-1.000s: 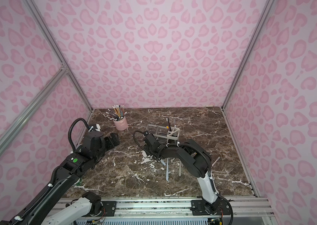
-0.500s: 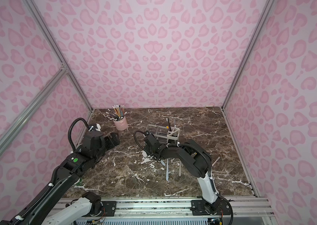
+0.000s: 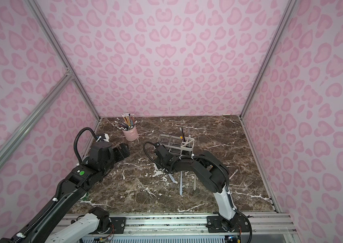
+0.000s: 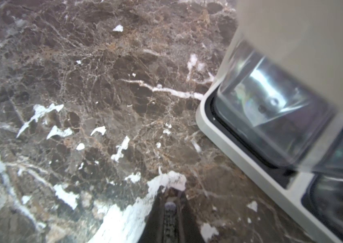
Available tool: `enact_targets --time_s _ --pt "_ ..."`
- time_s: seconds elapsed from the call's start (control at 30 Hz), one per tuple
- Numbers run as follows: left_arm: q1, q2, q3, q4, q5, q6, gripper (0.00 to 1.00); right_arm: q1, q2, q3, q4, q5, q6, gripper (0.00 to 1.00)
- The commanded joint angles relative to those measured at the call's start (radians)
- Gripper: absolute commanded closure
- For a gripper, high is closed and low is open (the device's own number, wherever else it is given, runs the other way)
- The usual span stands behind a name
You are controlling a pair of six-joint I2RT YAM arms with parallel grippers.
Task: Place the toothbrush into the toothbrush holder
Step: Pick up the toothbrush from the center of the board.
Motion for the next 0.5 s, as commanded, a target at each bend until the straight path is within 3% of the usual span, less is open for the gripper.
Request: enact_targets --time_s 0.0,0.23,0.47 --pt "0.002 -0.004 -0.003 0.035 0.002 0.004 0.04 0.003 -0.020 0.021 -0.051 -0.013 0.016 0.94" --pt "0.003 -0.009 -0.026 0.049 0.047 0.005 0.04 0.001 -0.083 0.050 -0.081 -0.022 0.018 0.99" --pt "0.003 -0.033 -0.105 0.105 0.174 -0.012 0.04 -0.015 -0.163 0.091 -0.111 -0.066 0.030 1.00"
